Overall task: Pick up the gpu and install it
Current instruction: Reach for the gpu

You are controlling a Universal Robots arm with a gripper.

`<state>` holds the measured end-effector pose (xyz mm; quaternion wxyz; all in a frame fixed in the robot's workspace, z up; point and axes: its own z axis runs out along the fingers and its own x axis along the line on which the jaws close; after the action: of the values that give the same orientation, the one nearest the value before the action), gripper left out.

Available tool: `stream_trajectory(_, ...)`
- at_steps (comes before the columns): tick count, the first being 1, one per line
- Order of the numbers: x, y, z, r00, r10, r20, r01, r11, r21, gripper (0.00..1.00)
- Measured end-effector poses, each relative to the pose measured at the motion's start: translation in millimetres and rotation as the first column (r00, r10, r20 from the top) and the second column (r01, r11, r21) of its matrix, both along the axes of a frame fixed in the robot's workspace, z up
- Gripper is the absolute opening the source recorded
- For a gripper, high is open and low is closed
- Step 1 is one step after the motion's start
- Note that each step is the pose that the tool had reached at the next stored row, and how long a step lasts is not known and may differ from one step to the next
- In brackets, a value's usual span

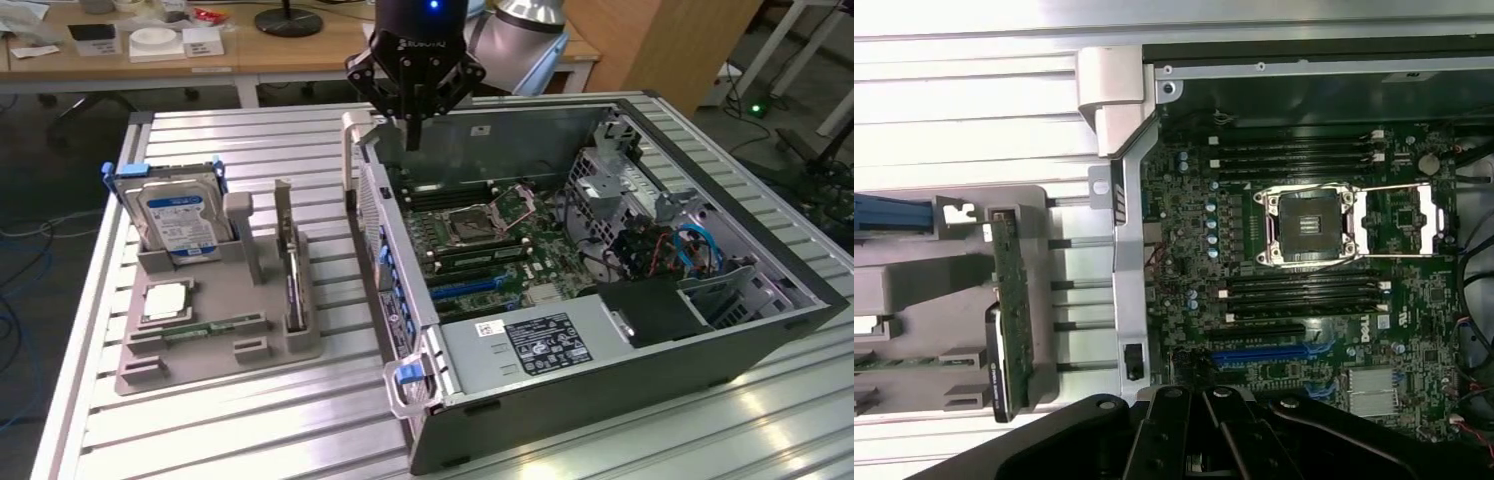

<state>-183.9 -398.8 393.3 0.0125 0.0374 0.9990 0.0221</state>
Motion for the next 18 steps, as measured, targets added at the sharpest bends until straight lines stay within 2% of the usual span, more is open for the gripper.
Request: stream_trajectory(18,-19.6,0.0,0.0,1.0000,0.000,-0.0001,0.000,1.0000,-0.0001,0.10)
